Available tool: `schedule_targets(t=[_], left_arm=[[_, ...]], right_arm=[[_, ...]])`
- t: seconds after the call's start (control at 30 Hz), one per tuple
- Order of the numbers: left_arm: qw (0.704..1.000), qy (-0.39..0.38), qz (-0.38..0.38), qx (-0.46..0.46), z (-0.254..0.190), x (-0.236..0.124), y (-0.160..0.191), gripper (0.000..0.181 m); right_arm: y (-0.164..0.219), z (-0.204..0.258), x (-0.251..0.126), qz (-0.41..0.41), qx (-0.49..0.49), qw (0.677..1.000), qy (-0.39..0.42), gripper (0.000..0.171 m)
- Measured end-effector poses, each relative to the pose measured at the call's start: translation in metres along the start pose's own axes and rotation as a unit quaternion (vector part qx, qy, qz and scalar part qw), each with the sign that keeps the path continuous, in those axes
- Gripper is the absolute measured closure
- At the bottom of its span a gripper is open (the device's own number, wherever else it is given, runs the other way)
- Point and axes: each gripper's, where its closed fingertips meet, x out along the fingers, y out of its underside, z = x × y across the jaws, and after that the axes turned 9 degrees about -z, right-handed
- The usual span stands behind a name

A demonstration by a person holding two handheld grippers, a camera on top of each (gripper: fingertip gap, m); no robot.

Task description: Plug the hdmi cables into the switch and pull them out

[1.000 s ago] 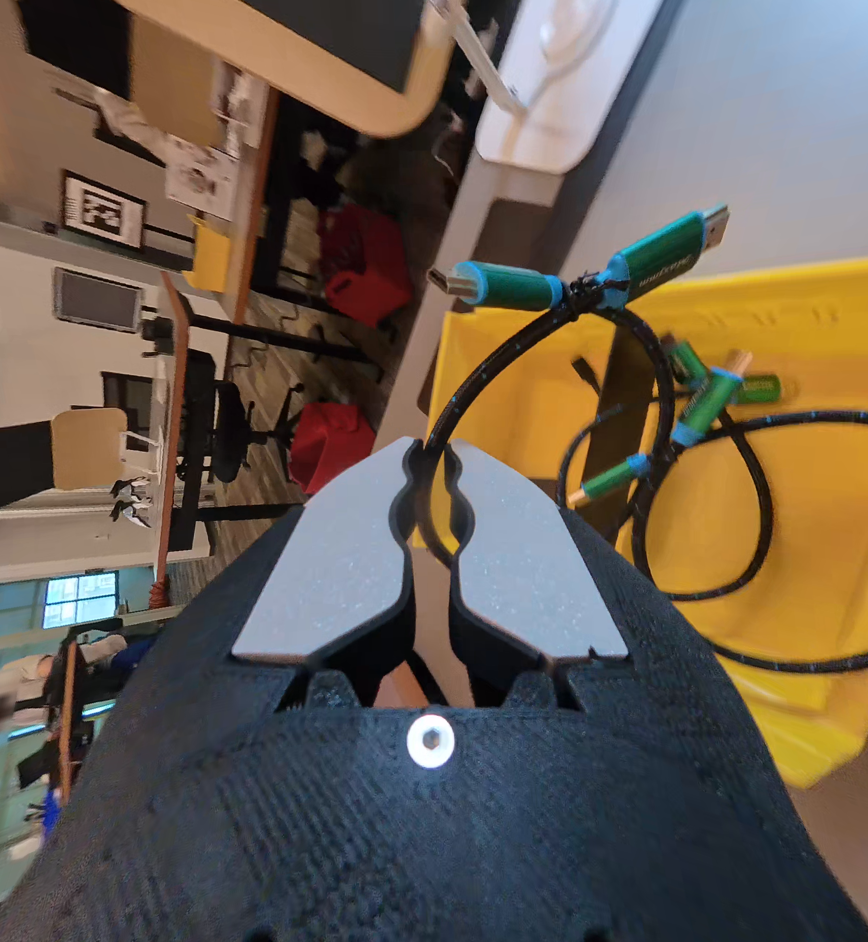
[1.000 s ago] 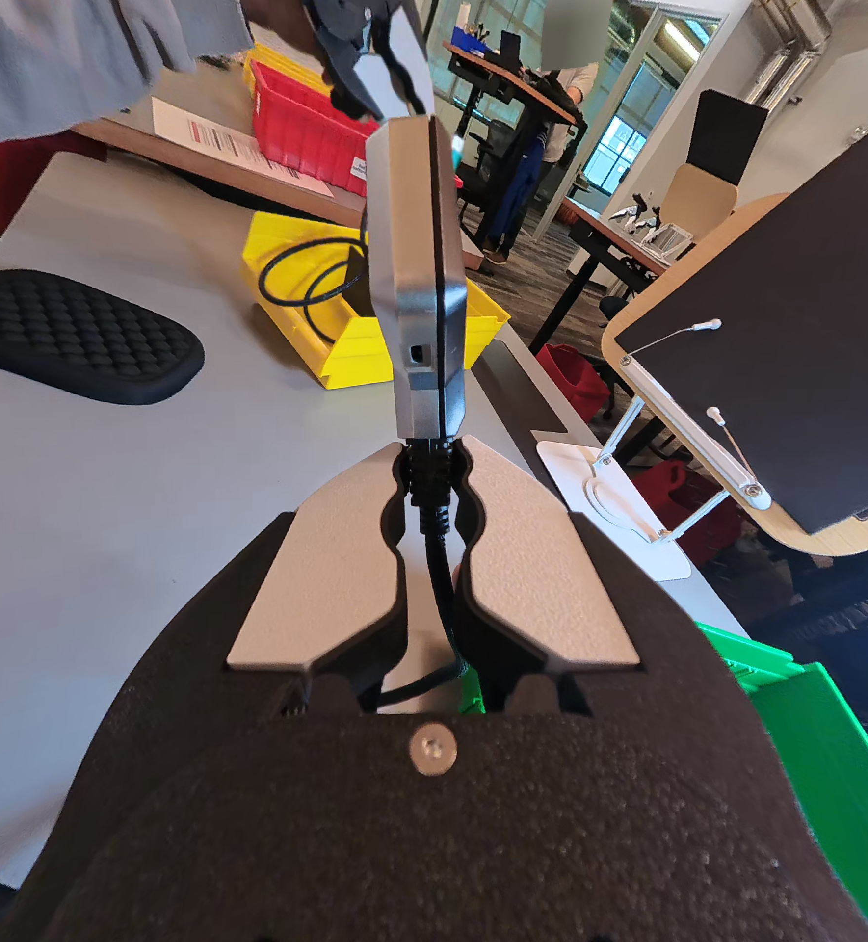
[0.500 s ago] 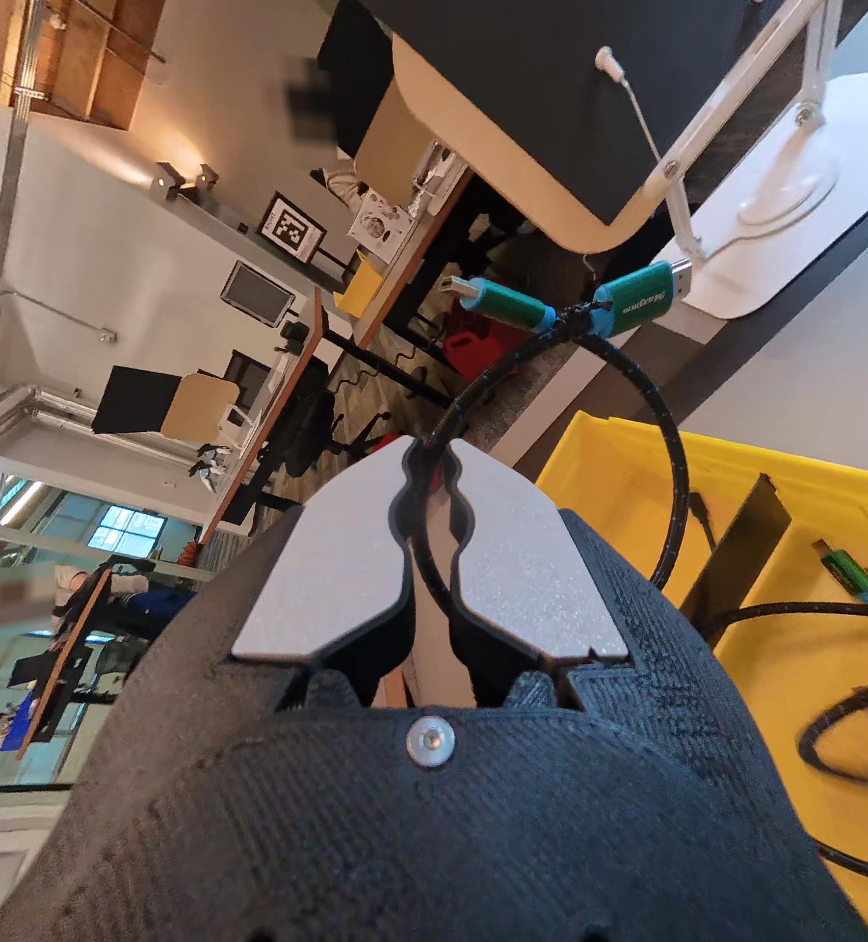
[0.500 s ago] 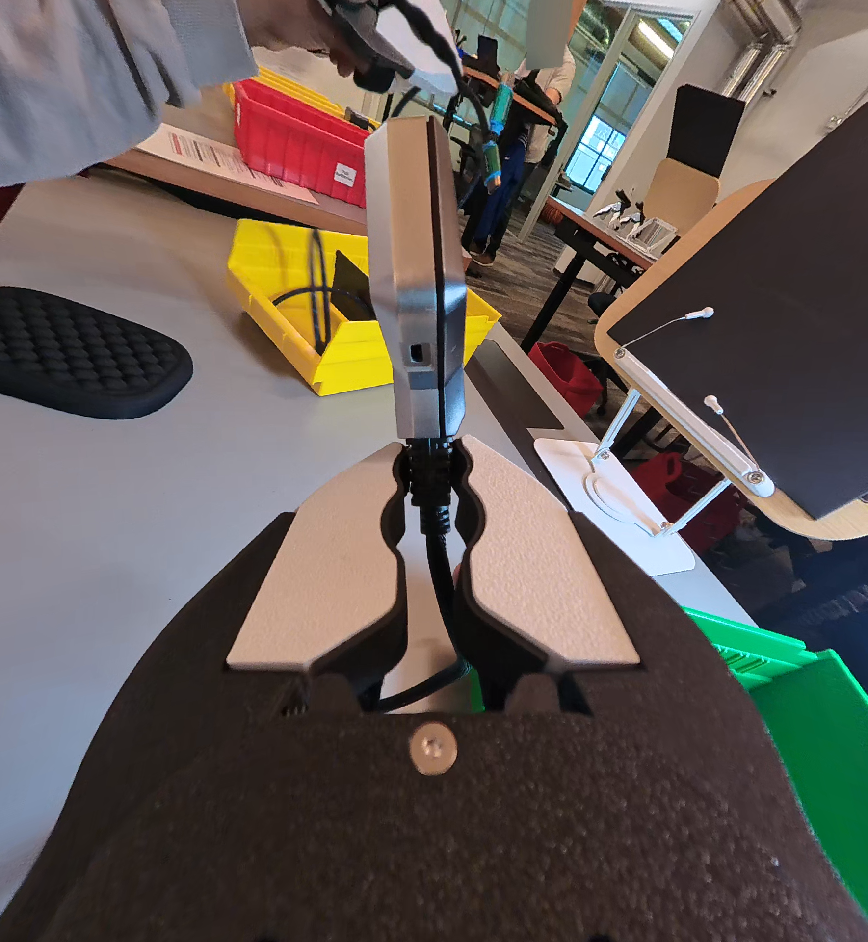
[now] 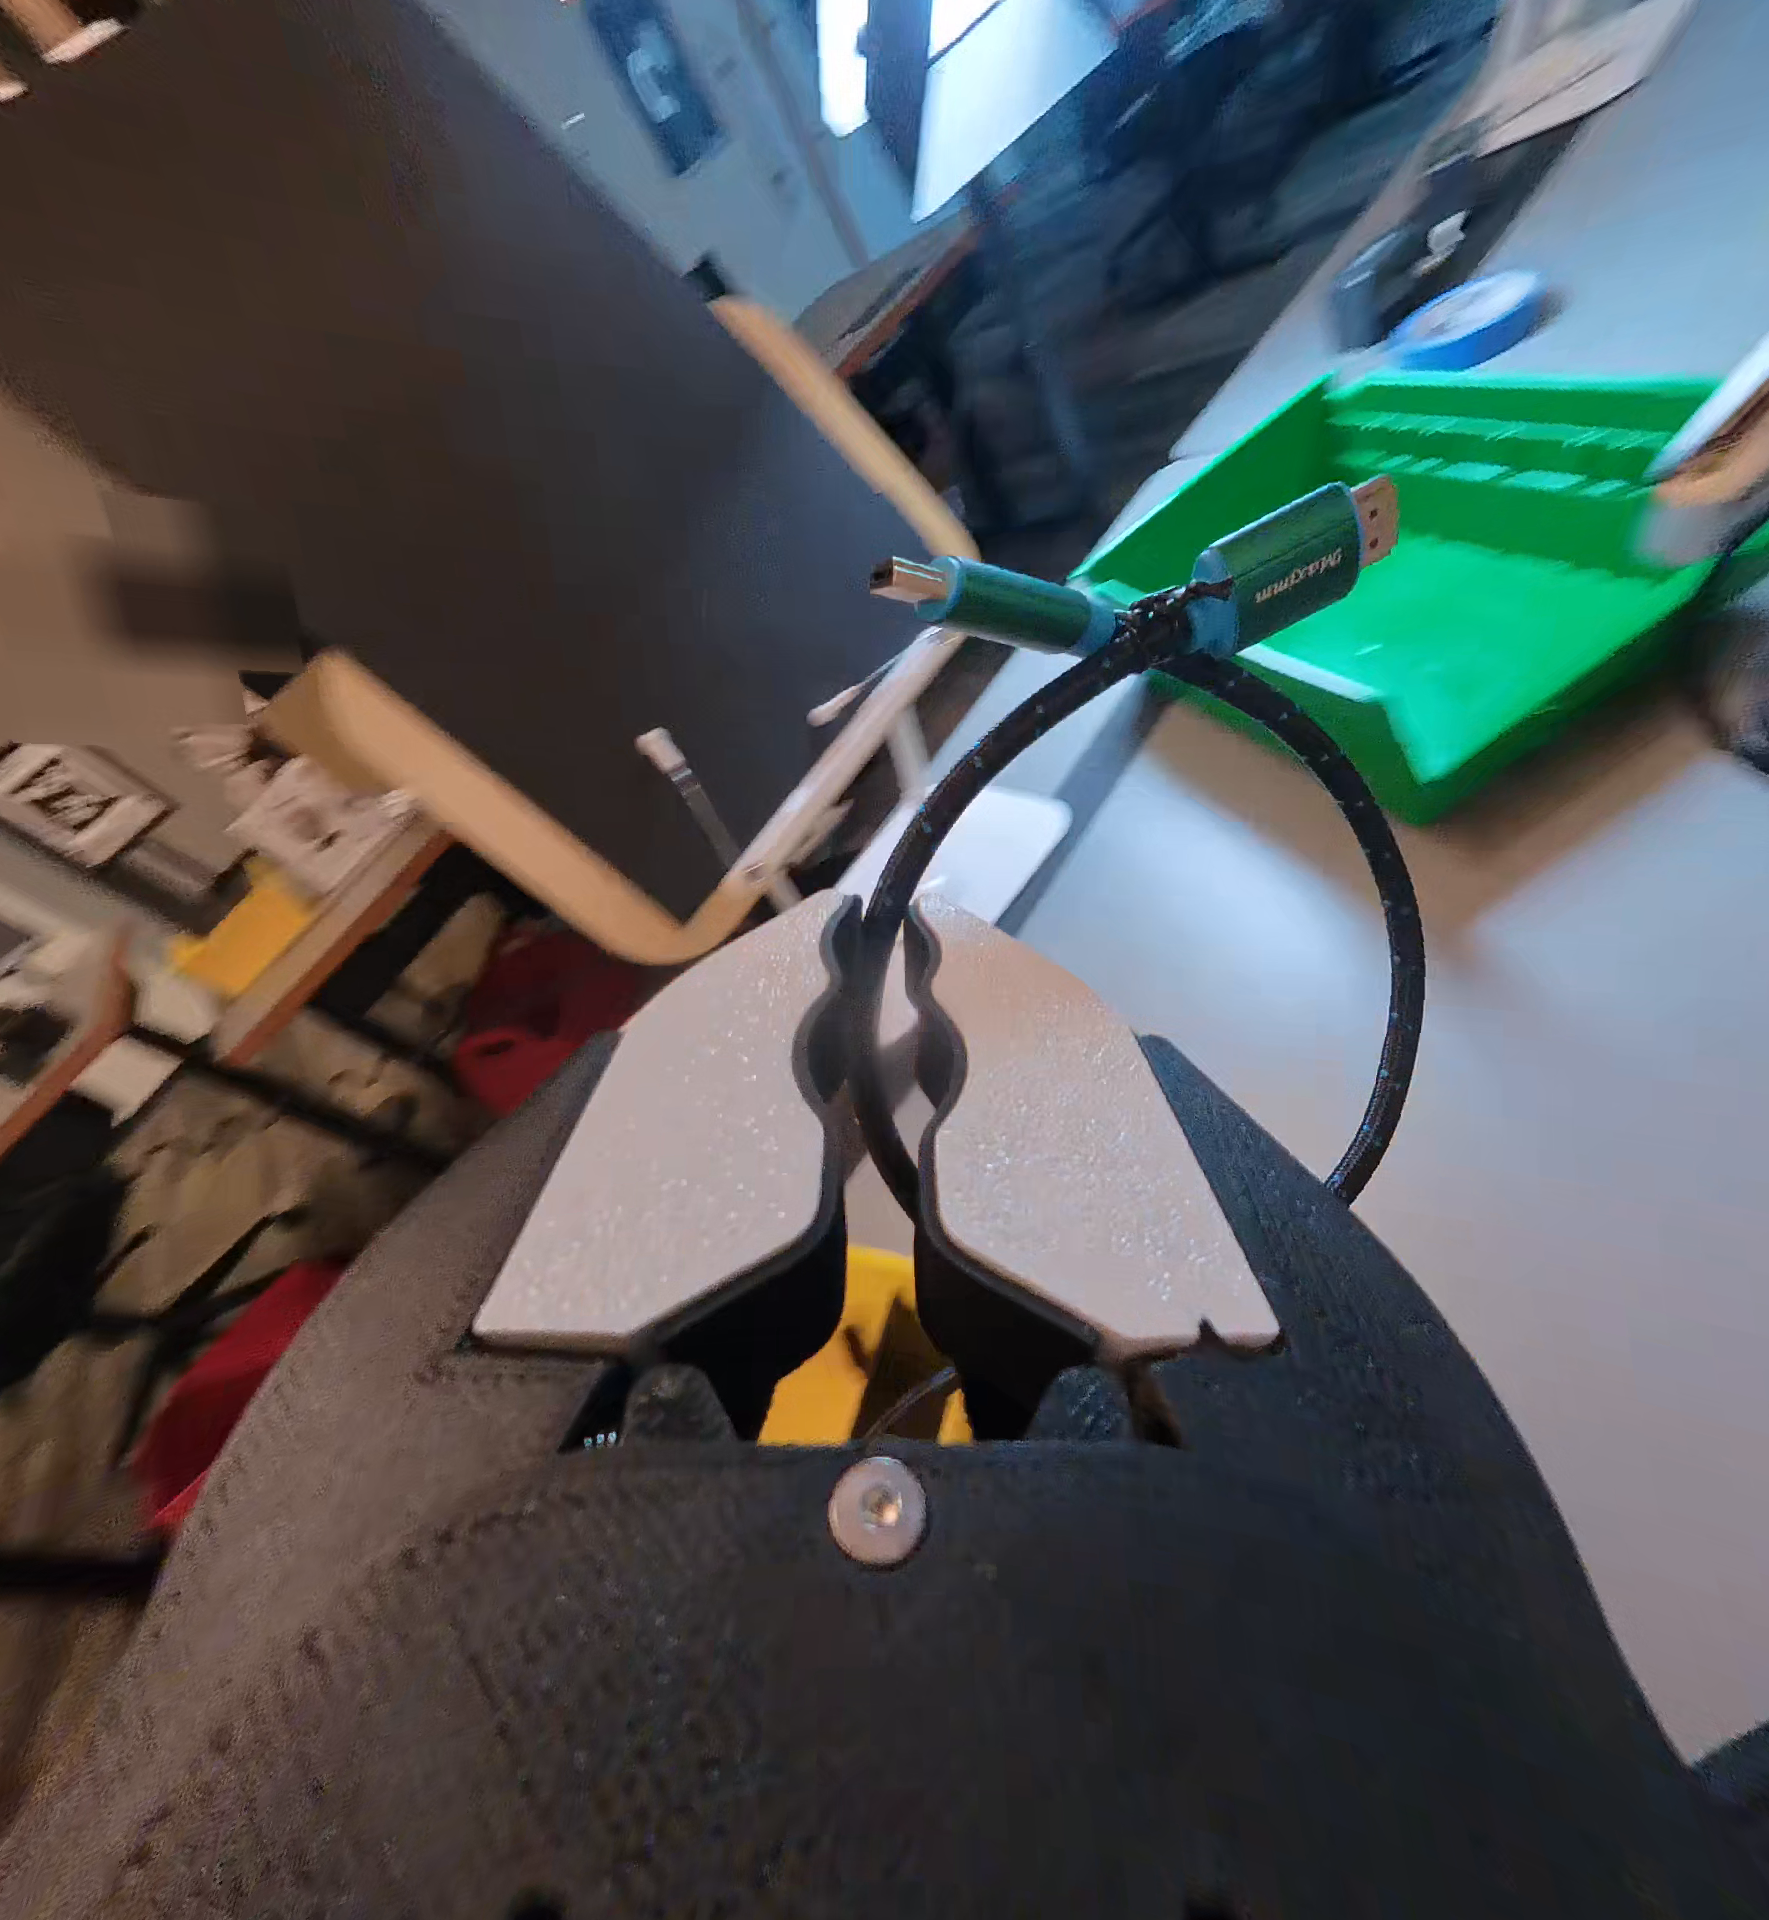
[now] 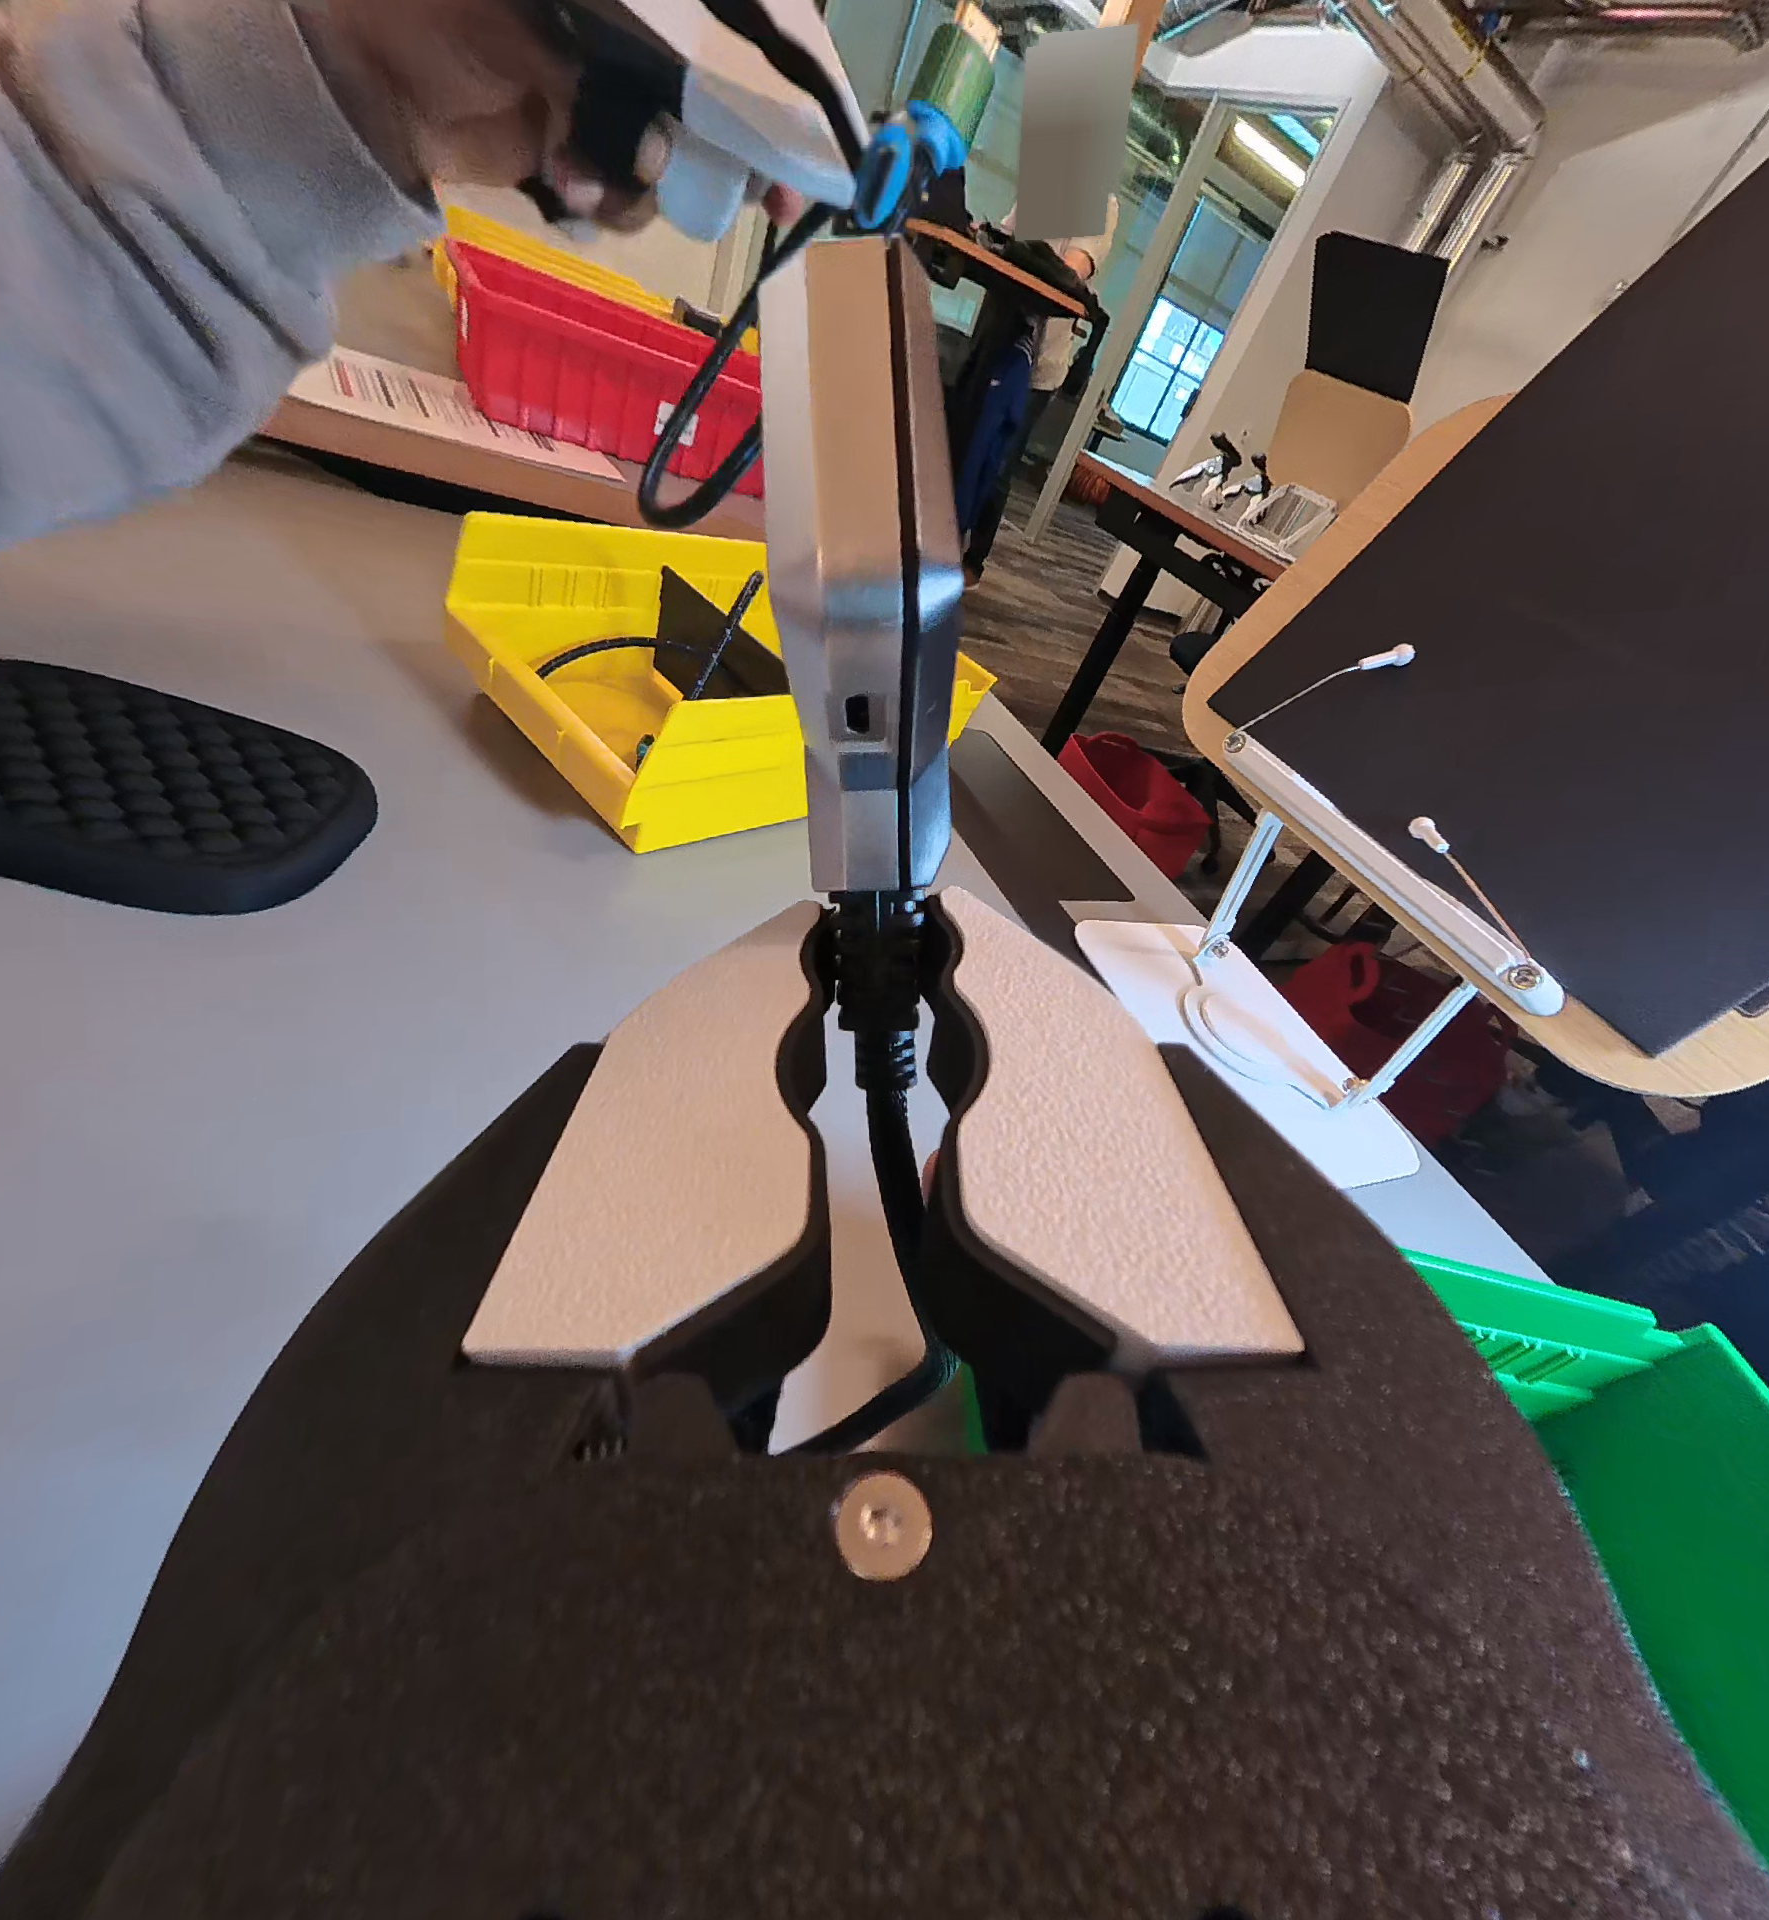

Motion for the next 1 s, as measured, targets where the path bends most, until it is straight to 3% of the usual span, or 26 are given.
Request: schedule_targets(t=[0.17,0.3,0.4,0.57,0.63,0.8,0.9,1.0], left_arm=[[0.984,0.159,-0.068,-0.034,-0.086,0.033,-0.01,0.173],[0.945,0.304,-0.089,-0.08,-0.152,0.046,0.004,0.173],[0.913,0.386,-0.075,-0.111,-0.189,0.053,0.031,0.173],[0.867,0.488,0.042,-0.098,-0.235,0.046,0.093,0.173],[0.863,0.491,0.08,-0.09,-0.243,0.047,0.111,0.174],[0.889,0.433,0.134,-0.062,-0.244,0.064,0.141,0.181],[0.923,0.354,0.139,-0.061,-0.225,0.082,0.141,0.161],[0.934,0.314,0.139,-0.1,-0.221,0.082,0.133,0.158]], right_arm=[[-0.008,-0.001,-0.008,-0.035,0.0,0.999,0.017,0.157],[-0.014,0.001,-0.018,-0.076,-0.01,0.997,0.025,0.156],[-0.014,0.006,-0.023,-0.093,-0.036,0.995,0.026,0.156],[-0.009,0.013,-0.022,-0.082,-0.085,0.993,0.02,0.156],[-0.008,0.017,-0.02,-0.082,-0.094,0.992,0.016,0.156],[-0.002,0.019,-0.016,-0.063,-0.119,0.991,0.02,0.156],[0.003,0.016,-0.015,-0.048,-0.124,0.991,0.029,0.156],[0.007,0.012,-0.014,-0.041,-0.121,0.991,0.038,0.156]])
